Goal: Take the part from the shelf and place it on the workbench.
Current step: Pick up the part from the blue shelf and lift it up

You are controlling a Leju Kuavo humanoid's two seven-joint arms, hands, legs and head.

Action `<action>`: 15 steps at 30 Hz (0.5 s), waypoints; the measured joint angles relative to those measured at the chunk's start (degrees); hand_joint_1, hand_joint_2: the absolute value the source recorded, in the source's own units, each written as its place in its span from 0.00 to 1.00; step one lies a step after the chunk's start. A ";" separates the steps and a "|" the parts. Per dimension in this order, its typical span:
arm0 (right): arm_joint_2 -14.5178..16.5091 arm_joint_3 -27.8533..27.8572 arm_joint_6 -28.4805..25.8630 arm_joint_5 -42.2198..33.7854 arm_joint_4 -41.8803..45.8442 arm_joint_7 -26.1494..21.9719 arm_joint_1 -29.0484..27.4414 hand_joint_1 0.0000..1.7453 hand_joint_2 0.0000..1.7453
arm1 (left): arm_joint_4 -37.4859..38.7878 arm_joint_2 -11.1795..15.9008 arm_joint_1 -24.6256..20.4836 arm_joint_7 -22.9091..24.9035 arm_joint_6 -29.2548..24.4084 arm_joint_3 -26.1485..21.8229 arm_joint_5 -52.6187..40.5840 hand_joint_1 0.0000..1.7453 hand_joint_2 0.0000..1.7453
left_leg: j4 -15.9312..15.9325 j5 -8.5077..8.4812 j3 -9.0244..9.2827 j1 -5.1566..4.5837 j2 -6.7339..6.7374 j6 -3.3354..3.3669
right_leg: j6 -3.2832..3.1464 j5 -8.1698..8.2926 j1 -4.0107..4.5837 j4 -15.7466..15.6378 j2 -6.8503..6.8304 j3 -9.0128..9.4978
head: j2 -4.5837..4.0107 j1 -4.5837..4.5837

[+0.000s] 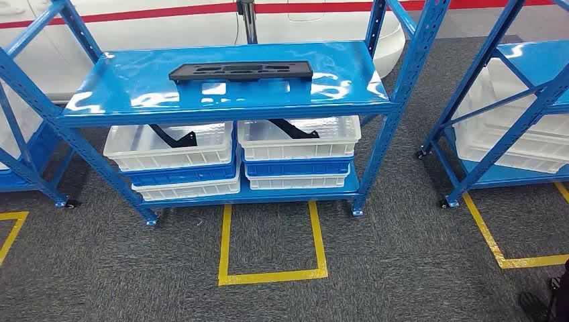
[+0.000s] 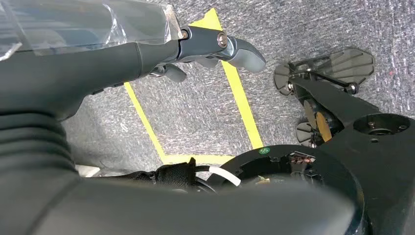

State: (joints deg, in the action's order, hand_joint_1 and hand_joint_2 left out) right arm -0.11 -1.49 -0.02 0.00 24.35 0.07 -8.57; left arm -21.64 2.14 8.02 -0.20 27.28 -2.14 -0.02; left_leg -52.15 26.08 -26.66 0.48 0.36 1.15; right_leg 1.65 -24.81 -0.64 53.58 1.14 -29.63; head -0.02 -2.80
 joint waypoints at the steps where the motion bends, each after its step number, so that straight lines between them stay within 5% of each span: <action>1: 0.00 0.00 0.00 0.01 0.00 0.00 0.00 0.00 0.00 | 0.00 0.00 0.00 0.00 0.00 0.00 0.00 0.00 0.00 | 0.00 0.00 0.00 0.00 0.00 0.00 | 0.00 0.00 0.00 0.00 0.00 0.00 | 0.00 0.00; 5: 0.00 0.00 0.00 0.00 0.00 0.00 0.00 0.00 0.00 | 0.00 0.00 0.00 0.00 0.00 0.00 0.00 0.00 0.00 | 0.00 0.00 0.00 0.00 0.00 0.00 | 0.00 0.00 0.00 0.00 0.00 0.00 | 0.02 0.00; 6: 0.00 0.00 0.00 0.00 0.00 0.00 0.00 0.00 0.00 | 0.00 0.00 0.00 0.00 0.00 0.00 0.00 0.00 0.25 | 0.00 0.00 0.00 0.00 0.00 0.00 | 0.00 0.00 0.00 0.00 0.00 0.00 | 0.02 0.00; 9: 0.00 0.00 0.00 0.00 0.00 0.00 0.00 0.00 0.75 | 0.00 0.00 0.00 0.00 0.00 0.00 0.00 0.00 1.00 | 0.00 0.00 0.00 0.00 0.00 0.00 | 0.00 0.00 0.00 0.00 0.00 0.00 | 0.02 0.00; 10: 0.00 0.00 0.00 0.01 0.00 0.00 0.00 0.00 1.00 | 0.00 0.00 0.00 0.00 0.00 0.00 0.00 0.00 1.00 | 0.00 0.00 0.00 0.00 0.00 0.00 | 0.00 0.00 0.00 0.00 0.00 0.00 | 0.02 0.00; 15: 0.00 0.15 -0.14 0.54 -0.02 0.00 0.16 0.00 1.00 | 0.00 0.00 -0.12 0.00 0.00 0.41 0.62 0.00 1.00 | 0.00 0.00 0.00 0.00 0.00 0.00 | 0.00 0.00 0.00 0.00 0.00 -0.01 | 0.02 0.00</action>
State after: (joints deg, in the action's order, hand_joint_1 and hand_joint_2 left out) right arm -0.11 -1.34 -0.16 0.54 24.33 0.07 -8.41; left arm -21.64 2.14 7.90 -0.20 27.28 -1.73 0.60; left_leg -52.15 26.08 -26.66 0.48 0.36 1.15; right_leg 1.65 -24.80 -0.64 53.58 1.14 -29.64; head -0.01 -2.80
